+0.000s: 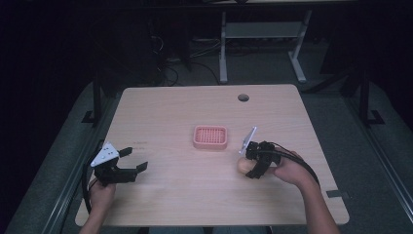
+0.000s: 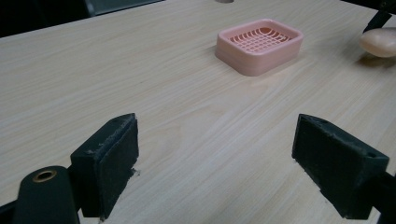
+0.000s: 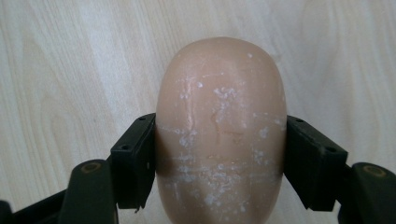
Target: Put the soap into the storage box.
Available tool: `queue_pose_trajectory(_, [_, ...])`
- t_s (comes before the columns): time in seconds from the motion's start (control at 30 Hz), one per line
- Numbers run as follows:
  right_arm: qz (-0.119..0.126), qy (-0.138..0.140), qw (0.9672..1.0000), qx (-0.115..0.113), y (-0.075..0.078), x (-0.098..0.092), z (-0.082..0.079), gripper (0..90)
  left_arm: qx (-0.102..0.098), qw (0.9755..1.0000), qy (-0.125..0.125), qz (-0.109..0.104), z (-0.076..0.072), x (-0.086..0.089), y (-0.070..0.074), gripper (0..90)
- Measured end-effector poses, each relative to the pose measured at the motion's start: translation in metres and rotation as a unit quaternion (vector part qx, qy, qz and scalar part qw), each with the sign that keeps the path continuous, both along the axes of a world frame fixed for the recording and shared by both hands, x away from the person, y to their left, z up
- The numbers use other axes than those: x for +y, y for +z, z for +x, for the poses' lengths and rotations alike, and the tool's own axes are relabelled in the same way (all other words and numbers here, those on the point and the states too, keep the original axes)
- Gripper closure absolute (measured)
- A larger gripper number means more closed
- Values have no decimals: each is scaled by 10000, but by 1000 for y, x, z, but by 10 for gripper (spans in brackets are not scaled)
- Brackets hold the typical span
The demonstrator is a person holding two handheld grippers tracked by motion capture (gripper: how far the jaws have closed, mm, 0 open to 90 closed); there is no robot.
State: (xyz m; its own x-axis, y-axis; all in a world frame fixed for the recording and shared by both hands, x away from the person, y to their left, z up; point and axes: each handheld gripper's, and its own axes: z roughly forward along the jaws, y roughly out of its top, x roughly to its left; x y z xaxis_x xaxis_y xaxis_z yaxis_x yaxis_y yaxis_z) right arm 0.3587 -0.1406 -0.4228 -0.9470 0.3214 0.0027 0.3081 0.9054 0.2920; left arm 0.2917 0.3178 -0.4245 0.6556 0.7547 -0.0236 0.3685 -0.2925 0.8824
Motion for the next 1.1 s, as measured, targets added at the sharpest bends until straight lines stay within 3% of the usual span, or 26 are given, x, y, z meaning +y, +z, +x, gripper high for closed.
queue_pose_trajectory(0.3, [270,23,9996,68,4,1,10,319,27,10000,21,-38,0,0,0,143])
queue_pose_trajectory(0.67, [200,190,9995,-156,19,16,23,319,43,10000,41,-38,0,0,0,143])
queue_pose_trajectory(1.1, [239,333,9991,-142,24,38,43,319,58,10000,50,-41,0,1,-1,143])
